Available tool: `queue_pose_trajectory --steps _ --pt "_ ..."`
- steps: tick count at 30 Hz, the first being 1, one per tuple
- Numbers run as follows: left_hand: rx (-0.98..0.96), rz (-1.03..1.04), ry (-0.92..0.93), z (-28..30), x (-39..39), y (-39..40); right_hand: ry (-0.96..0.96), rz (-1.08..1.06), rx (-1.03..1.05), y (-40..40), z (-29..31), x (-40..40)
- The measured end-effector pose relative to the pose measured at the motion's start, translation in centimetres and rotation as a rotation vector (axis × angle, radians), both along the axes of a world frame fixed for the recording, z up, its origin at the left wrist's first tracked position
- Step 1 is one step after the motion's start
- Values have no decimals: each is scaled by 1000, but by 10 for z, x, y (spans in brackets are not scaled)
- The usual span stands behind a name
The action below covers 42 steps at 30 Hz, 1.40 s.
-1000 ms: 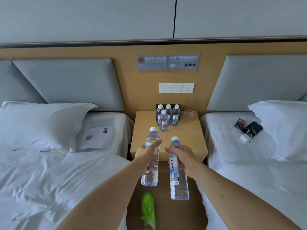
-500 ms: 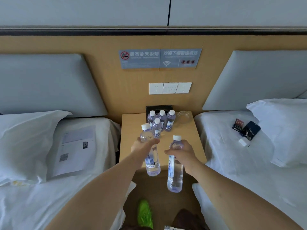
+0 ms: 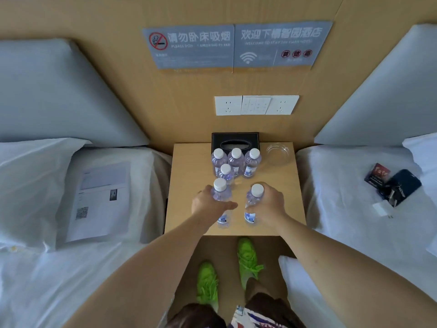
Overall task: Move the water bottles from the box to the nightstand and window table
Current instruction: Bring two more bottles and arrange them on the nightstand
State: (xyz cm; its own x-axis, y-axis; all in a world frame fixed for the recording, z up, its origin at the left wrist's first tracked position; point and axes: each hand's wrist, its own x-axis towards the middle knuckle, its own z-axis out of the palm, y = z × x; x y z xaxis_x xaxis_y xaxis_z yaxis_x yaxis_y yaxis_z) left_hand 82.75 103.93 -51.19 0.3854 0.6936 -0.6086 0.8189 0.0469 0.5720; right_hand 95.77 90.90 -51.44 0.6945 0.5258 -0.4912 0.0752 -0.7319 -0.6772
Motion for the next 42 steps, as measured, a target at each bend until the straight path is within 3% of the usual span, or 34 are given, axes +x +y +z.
queue_pose_trajectory --steps 6,13,28,42 --pt "104 69 83 -41 21 3 -53 84 -37 31 -31 20" --pt "101 177 52 -74 38 8 -76 -24 -18 49 -54 38" --pt "115 158 -53 -92 49 -8 -250 -50 44 71 -82 39" --pt "184 228 -71 -100 72 -29 -258 -43 103 59 -88 40"
